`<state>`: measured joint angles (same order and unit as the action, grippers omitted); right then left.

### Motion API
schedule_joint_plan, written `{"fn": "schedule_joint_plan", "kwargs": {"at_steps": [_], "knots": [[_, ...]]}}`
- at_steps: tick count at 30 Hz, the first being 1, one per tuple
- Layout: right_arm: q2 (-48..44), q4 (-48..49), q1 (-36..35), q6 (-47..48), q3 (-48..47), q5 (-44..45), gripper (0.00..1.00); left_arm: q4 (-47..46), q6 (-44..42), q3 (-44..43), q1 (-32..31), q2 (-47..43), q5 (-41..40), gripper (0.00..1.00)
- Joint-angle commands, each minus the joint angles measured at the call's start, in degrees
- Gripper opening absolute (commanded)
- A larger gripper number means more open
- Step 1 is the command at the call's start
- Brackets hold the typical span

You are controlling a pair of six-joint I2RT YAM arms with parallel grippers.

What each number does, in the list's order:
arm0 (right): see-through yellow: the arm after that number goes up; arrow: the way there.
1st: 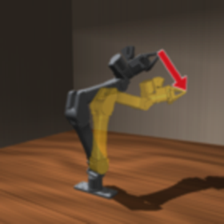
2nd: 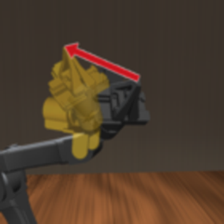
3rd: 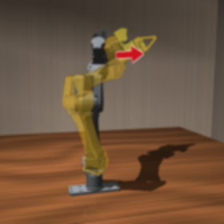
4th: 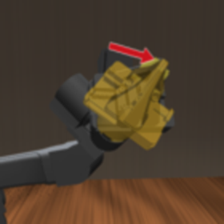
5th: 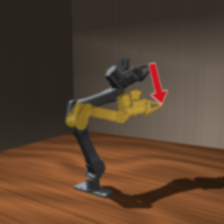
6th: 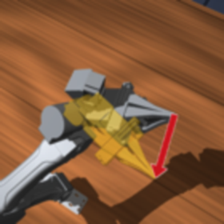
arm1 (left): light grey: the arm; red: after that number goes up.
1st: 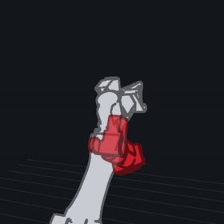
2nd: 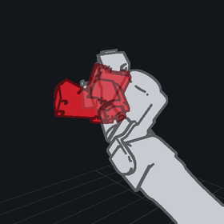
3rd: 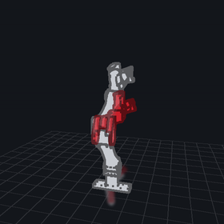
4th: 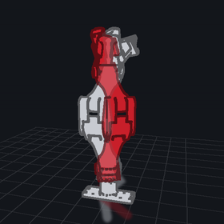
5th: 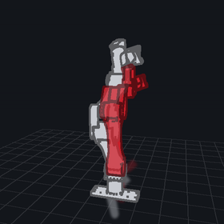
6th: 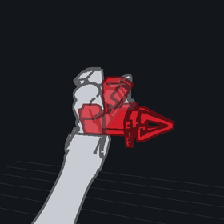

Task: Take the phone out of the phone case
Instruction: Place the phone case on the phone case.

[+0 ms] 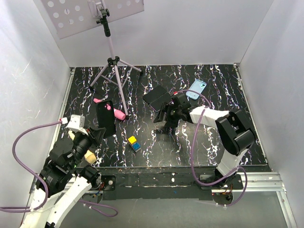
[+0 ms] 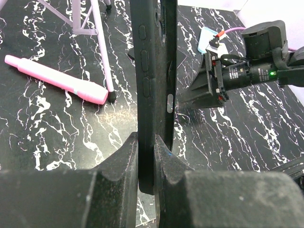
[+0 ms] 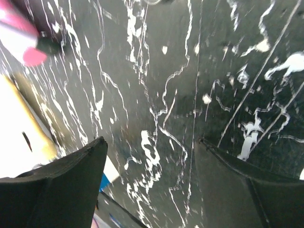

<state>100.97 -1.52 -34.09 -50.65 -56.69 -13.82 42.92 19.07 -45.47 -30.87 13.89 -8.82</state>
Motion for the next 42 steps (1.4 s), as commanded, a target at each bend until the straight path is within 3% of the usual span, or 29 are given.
{"fn": "schedule_joint_plan", "kwargs": {"at_steps": [1, 4, 7, 10, 15, 21, 26, 28, 30, 31, 33, 35, 38, 40, 42], "knots": [[-5.24, -6.91, 0.25, 13.98, -0.79, -7.53, 0.75, -1.08, -0.44, 0.30, -0.15, 2.98, 1.25, 0.00], [-9.89, -11.83, -1.33, 18.91, -2.63, -9.63, 0.73, -4.32, -0.61, 1.17, -0.15, 6.05, 8.80, 0.00], [-15.34, -9.23, -3.70, 18.67, -2.64, -16.56, 0.72, -8.36, 3.33, 2.49, -0.15, 9.83, 19.96, 0.00], [-21.15, 12.85, -5.37, 5.80, 6.55, -27.45, 0.71, -17.92, 11.23, 8.36, -0.24, 10.37, 23.14, 0.00], [-19.24, 57.97, -6.78, -23.40, 19.67, -31.43, 0.60, -27.43, 20.56, 15.23, -0.15, 12.73, 23.67, 0.00], [-10.80, 72.60, -9.85, -30.72, 21.97, -30.83, 0.54, -34.48, 25.58, 17.44, -0.15, 16.43, 27.71, 0.00], [-5.70, 82.27, -11.26, -35.47, 22.15, -30.82, 0.38, -33.16, 26.10, 16.56, -0.24, 17.22, 27.45, 0.00], [-4.29, 84.74, -11.88, -36.53, 21.71, -31.09, 0.28, -32.90, 26.63, 16.73, -0.07, 17.57, 26.93, 0.00], [-3.50, 85.36, -12.32, -36.62, 21.62, -31.09, 0.10, -32.37, 27.86, 16.56, -0.15, 18.01, 26.14, 0.00], [-3.58, 85.37, -12.41, -36.01, 21.88, -30.83, 0.03, -31.85, 28.39, 16.30, -0.15, 18.45, 25.79, 0.00], [-4.55, 82.58, -12.23, -34.35, 23.02, -30.47, 0.01, -29.13, 27.87, 13.76, -0.15, 20.20, 24.91, 0.03], [-7.70, 72.77, -11.88, -29.97, 23.03, -29.69, 0.01, -23.17, 25.94, 10.16, -0.15, 22.31, 22.37, 0.42], [-15.42, 40.58, -11.44, -15.33, 19.62, -24.00, 0.01, -15.95, 21.20, 5.24, -0.15, 24.25, 19.29, 0.78], [-19.74, 16.65, -11.44, -3.80, 14.18, -15.48, 0.01, -10.69, 18.30, 2.16, -0.15, 24.17, 15.52, 0.95], [-22.73, 3.41, -11.09, 3.77, 10.82, -7.31, 0.01, -6.55, 15.40, -0.83, -0.24, 23.55, 11.30, 0.98]]}}
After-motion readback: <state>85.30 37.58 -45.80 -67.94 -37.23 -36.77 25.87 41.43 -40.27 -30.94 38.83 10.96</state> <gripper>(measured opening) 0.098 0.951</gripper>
